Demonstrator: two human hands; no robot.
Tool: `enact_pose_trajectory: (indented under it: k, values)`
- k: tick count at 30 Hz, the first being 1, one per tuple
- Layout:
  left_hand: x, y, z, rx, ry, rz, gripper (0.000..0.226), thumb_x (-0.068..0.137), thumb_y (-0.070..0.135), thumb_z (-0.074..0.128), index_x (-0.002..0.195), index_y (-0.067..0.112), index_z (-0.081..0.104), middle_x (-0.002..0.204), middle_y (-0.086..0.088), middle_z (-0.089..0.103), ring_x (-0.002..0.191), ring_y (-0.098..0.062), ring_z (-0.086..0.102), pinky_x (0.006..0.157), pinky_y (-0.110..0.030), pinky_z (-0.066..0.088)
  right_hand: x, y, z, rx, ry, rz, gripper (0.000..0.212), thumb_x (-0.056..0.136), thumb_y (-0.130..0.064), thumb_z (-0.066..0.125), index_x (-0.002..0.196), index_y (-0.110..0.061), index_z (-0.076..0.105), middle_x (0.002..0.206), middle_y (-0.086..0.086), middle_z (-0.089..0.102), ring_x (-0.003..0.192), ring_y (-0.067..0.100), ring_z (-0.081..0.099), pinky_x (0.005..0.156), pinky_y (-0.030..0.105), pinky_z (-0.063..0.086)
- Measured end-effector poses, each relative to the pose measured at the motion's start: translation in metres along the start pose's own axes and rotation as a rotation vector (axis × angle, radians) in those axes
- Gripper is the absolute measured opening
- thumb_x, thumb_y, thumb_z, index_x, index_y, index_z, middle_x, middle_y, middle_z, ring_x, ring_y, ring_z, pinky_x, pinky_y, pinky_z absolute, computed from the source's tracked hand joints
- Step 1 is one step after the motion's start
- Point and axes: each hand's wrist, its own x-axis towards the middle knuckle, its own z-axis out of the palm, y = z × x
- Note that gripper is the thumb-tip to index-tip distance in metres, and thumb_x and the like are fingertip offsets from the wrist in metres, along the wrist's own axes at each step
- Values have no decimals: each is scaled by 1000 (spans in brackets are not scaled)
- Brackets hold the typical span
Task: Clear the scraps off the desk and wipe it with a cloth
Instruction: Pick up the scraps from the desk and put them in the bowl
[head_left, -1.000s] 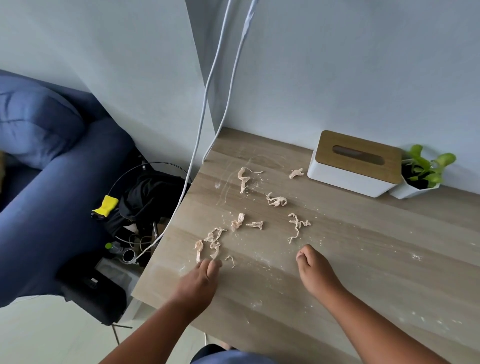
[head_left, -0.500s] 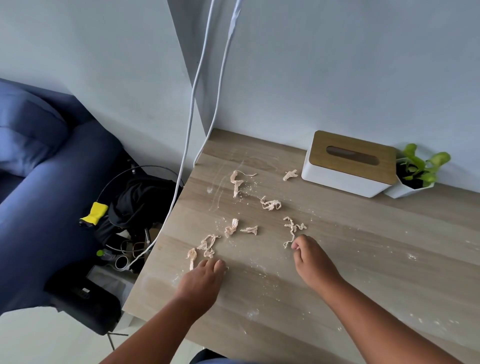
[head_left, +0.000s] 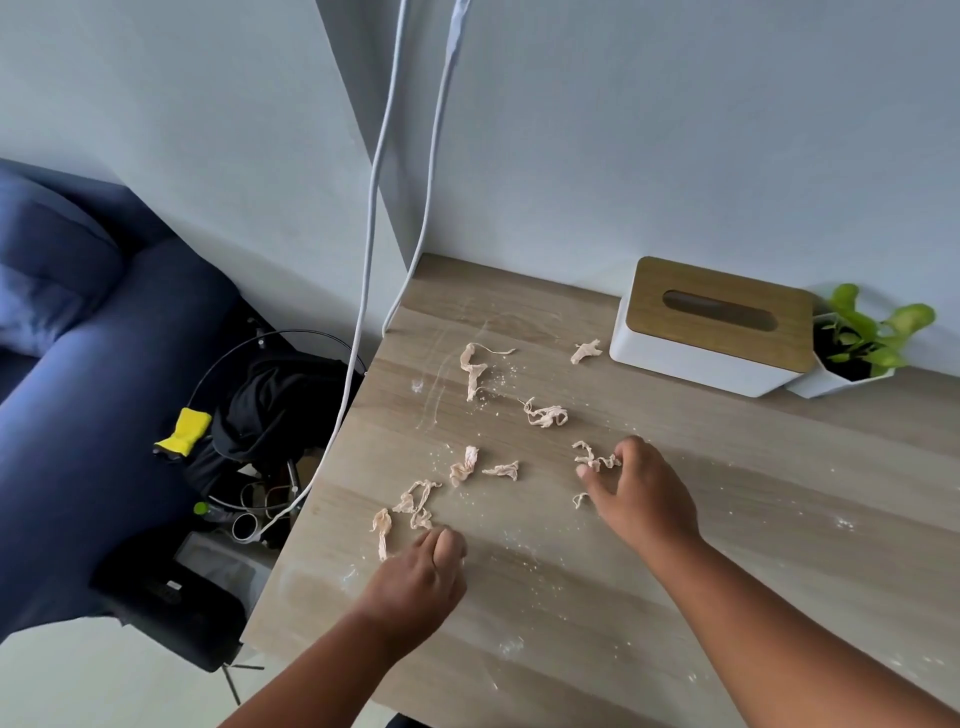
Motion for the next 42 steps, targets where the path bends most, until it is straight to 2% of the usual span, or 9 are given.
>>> enact_pose_trajectory:
  k: [3, 7, 12, 19, 22, 25, 36, 39, 42]
  values:
    - [1, -1, -3, -59, -100, -48, 25, 88, 16, 47, 95, 2, 67, 86, -11, 66, 73, -32, 66, 47, -38, 53, 2, -3, 10, -72, -62, 22, 65, 83, -71, 63, 117, -18, 47, 114, 4, 57, 107, 29, 60, 79, 37, 52]
    - [-1, -10, -8, -70, -169, -122, 32, 92, 23, 42, 103, 4, 65, 100, -11, 64, 90, -34, 63, 65, -45, 55, 5, -11, 23, -163, -10, -61, 45, 99, -50, 54, 117, -9, 50, 113, 14, 59, 103, 36, 60, 76, 40, 50]
    - [-11, -23, -22, -101, -170, -124, 13, 87, 20, 45, 85, 11, 55, 86, -6, 56, 71, -31, 54, 55, -41, 47, 9, -20, 26, -275, -37, -87, 26, 109, -26, 37, 117, -5, 51, 114, 16, 60, 102, 36, 60, 69, 37, 41]
    - [-27, -47, -37, -155, -71, -250, 21, 84, 27, 40, 77, 10, 51, 75, -4, 52, 67, -30, 50, 57, -41, 44, -2, -22, 18, 65, -81, 23, 10, 99, -2, 44, 101, -7, 52, 106, 16, 63, 87, 33, 63, 67, 32, 39]
    - [-31, -56, -43, -170, -46, -308, 9, 86, 20, 42, 78, 16, 44, 74, 1, 47, 67, -30, 49, 59, -44, 42, -12, -23, 15, 110, -97, 22, 17, 94, 5, 47, 98, -9, 55, 105, 13, 61, 88, 29, 62, 76, 38, 51]
    - [-35, -64, -47, -176, -54, -389, 9, 87, 21, 41, 78, 18, 39, 72, 4, 43, 65, -28, 45, 60, -42, 36, -21, -27, 16, 148, -72, 38, 12, 96, -1, 49, 98, -6, 60, 102, 14, 62, 96, 32, 60, 82, 38, 49]
    - [-33, -77, -51, -180, -91, -379, 12, 95, 15, 51, 85, 15, 45, 80, 1, 50, 67, -26, 48, 61, -42, 39, -54, -37, 24, 313, -69, 182, 32, 102, -26, 53, 75, -11, 50, 67, -3, 56, 65, 23, 54, 56, 32, 35]
    - [-29, -79, -50, -190, -94, -346, 12, 94, 14, 51, 85, 15, 43, 80, 1, 48, 66, -25, 45, 59, -40, 35, -62, -35, 29, 209, -84, 127, 47, 98, -44, 62, 70, -16, 37, 61, -5, 42, 55, 15, 39, 53, 31, 29]
    - [-25, -81, -47, -189, -84, -324, 14, 97, 18, 50, 85, 16, 43, 81, 1, 49, 67, -22, 43, 61, -35, 30, -68, -31, 35, 148, -103, 123, 49, 97, -37, 67, 68, -19, 32, 61, -3, 38, 55, 14, 34, 53, 31, 27]
